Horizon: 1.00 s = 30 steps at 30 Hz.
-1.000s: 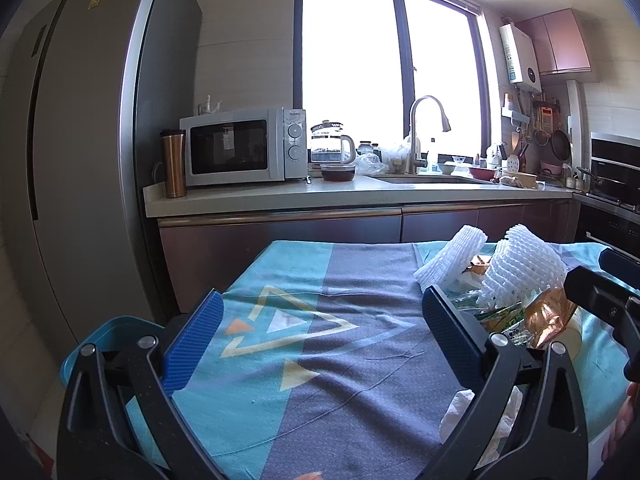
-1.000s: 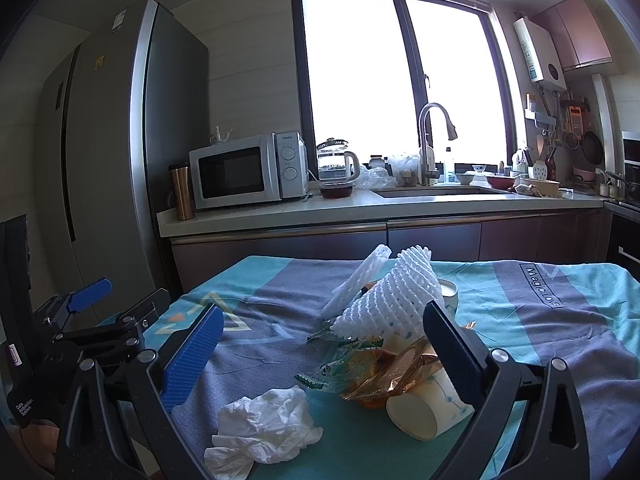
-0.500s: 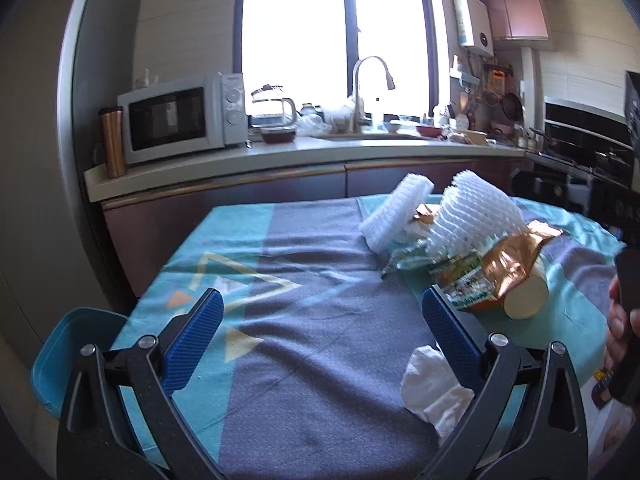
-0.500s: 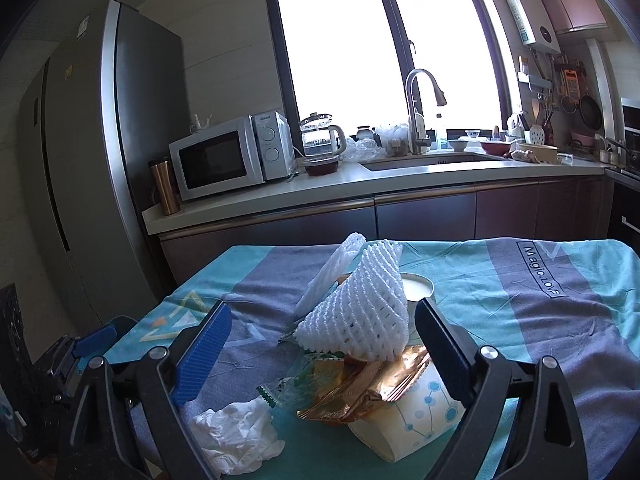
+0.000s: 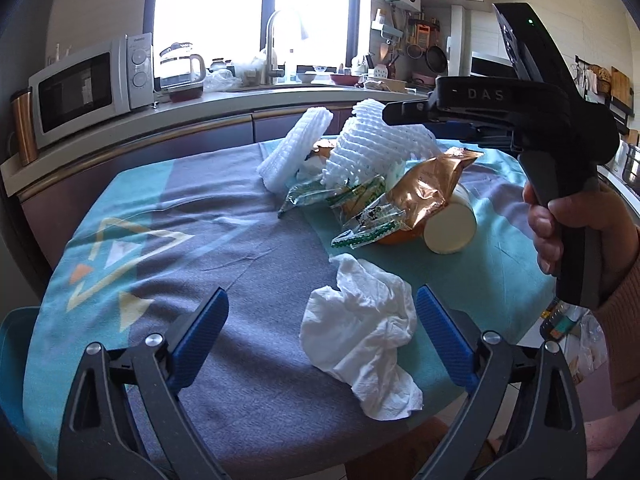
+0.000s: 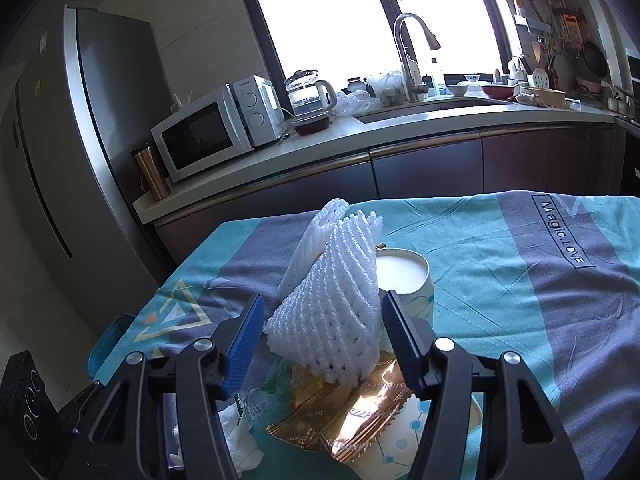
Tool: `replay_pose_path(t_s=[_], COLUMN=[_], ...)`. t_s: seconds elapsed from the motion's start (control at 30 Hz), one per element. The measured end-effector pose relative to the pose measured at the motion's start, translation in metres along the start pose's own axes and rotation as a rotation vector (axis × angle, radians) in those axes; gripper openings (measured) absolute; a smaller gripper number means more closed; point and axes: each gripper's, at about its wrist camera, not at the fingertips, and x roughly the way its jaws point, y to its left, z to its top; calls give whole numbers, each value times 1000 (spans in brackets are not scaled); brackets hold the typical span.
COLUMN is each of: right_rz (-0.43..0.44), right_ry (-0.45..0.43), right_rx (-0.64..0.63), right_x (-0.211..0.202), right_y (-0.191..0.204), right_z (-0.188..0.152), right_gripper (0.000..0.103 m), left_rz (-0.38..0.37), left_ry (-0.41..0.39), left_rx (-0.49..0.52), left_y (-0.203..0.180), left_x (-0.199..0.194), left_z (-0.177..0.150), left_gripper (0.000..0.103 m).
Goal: Collect trash
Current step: 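Grasp the crumpled tissue with the left tool while the right tool grasps the white foam net, then carry tissue and foam net to the teal bin and open both tools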
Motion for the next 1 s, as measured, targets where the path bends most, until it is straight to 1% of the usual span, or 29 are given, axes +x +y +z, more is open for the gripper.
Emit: replay_pose_path(t_s=[0.03,0.07,0.13,0.17,0.23,0.27,0.3,0.37,0.43,0.53,0.77,1.0], right_rz=[4,10,20,24,38,43,51,65,85,120,192,272], right_ry=[4,7,12,14,17,16,13,8,-3,-23,-75,-77], right_rx=[4,8,17,22,26,28,32,37,40,49,28,8], right_x=[1,2,3,3,3,3,2,0,-3,-9,-26,-28], right_y=[-1,-1,-3,-4,-6,-7,-7,-8,-7,-6,11,35], right_z=[0,0,0,0,0,0,0,1,1,4,11,12], right_gripper=[48,46,40,39,24,20,16,12,11,10,10,10], left_rz=[-10,-20,-42,-50,-67,-77,-85,-100,-98,-107,-84,-57], left_ry=[12,24,49,60,83,89,95,98,92,80,33,-8], left_rx=[2,2,-4,-7,-18,-26,-34,-43,-46,-56,-75,-96], left_y=[-1,-1,-1,0,1,2,3,4,5,8,19,36], left_x=[2,4,8,11,15,16,17,18,17,14,-7,-38], left_z=[0,0,-1,-2,-4,-4,-4,-4,-4,-3,2,1], left_gripper=[85,81,68,66,52,46,36,29,16,10,9,9])
